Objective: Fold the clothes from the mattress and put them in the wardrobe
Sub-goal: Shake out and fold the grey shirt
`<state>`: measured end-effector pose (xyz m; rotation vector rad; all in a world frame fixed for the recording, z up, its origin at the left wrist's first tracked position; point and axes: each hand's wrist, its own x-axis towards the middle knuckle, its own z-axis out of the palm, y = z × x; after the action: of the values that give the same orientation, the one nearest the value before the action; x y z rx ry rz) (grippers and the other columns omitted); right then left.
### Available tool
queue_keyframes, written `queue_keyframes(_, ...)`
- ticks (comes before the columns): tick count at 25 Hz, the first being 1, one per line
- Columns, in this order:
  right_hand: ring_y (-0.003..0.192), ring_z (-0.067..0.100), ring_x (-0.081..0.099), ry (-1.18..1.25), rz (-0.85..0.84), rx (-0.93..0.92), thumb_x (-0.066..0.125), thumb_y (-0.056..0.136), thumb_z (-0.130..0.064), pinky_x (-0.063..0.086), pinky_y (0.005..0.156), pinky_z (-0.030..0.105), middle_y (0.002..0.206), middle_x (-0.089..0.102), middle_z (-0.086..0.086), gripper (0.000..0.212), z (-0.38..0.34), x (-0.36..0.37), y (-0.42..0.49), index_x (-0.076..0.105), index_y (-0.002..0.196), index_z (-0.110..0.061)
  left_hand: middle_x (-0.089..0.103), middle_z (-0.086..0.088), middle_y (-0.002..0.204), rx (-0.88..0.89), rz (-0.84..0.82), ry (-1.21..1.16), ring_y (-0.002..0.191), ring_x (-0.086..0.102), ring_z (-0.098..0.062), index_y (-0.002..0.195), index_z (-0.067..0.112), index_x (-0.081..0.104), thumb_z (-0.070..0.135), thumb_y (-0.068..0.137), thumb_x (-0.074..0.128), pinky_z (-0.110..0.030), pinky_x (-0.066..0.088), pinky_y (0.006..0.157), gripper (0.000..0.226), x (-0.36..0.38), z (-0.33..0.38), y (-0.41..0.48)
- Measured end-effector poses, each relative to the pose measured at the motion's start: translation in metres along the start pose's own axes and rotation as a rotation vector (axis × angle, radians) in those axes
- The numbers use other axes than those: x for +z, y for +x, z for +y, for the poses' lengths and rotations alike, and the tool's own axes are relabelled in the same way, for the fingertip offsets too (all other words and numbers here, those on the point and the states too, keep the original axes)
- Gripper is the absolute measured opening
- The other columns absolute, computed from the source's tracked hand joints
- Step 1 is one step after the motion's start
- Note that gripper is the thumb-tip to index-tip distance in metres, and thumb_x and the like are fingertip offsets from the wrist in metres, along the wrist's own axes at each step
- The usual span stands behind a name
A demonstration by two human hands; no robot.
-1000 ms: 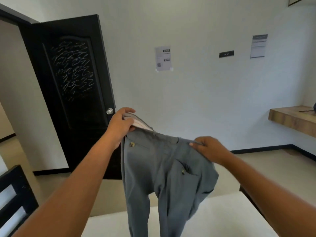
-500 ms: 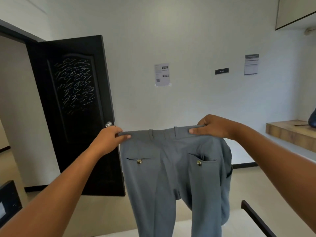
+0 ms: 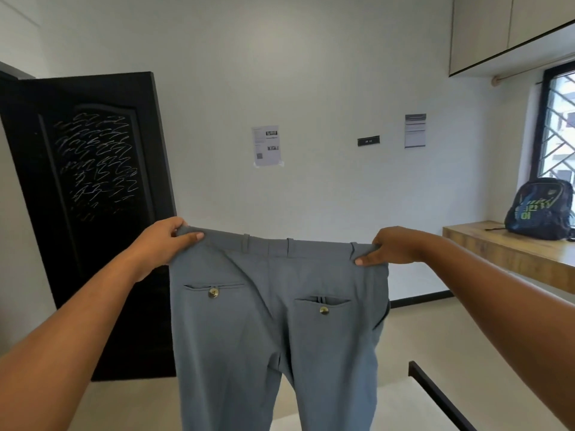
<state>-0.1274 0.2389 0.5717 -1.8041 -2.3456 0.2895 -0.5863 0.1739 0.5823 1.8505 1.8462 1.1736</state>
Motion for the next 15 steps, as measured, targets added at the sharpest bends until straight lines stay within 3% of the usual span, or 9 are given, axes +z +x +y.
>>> queue_keyframes(3,0.079,0.019,0.075,0.325,-0.025,0.124,0.075,0.085,-0.056,0.063,0.071,0.029,0.088,0.076,0.007,0.050,0.005,-0.003,-0.011,0.070,0.092,-0.006,0.070,-0.017,0.106,-0.096,0.019,-0.199,0.100,0.068,-0.033,0.104,0.009,0.065,0.036,0.084,0.081,-0.052,0.059,0.087,0.037,0.001,0.001,0.001)
queue_keyframes(5,0.075,0.019,0.076,0.482,0.040,0.150,0.078,0.085,-0.051,0.064,0.070,0.029,0.083,0.077,0.009,0.050,0.005,-0.002,-0.015,0.072,0.090,-0.001,0.069,-0.017,0.109,-0.151,0.064,-0.309,0.097,0.067,-0.029,0.105,0.007,0.065,0.028,0.086,0.081,-0.043,0.060,0.080,0.032,0.007,0.002,0.001)
queue_keyframes(8,0.065,0.016,0.064,0.610,0.149,0.169,0.079,0.086,-0.042,0.056,0.059,0.022,0.073,0.066,0.007,0.042,-0.006,0.003,-0.015,0.064,0.080,-0.003,0.067,-0.018,0.114,-0.194,0.133,-0.375,0.096,0.064,-0.026,0.107,0.005,0.066,0.021,0.093,0.075,-0.037,0.055,0.073,0.023,0.019,0.002,0.001)
queue_keyframes(11,0.065,0.016,0.054,0.710,0.178,0.181,0.083,0.085,-0.030,0.052,0.057,0.022,0.074,0.056,0.008,0.035,-0.025,0.009,-0.013,0.055,0.077,-0.009,0.067,-0.015,0.114,-0.213,0.143,-0.330,0.104,0.063,-0.029,0.104,0.008,0.068,0.017,0.095,0.070,-0.042,0.056,0.082,0.013,0.029,0.006,0.000)
queue_keyframes(15,0.072,0.017,0.057,0.752,0.189,0.079,0.077,0.091,-0.017,0.052,0.058,0.024,0.087,0.059,0.010,0.023,-0.052,0.019,-0.016,0.061,0.107,-0.013,0.068,-0.013,0.110,-0.194,0.091,-0.330,0.099,0.064,-0.025,0.102,0.009,0.068,0.017,0.090,0.077,-0.040,0.057,0.082,0.017,0.043,0.019,-0.008)
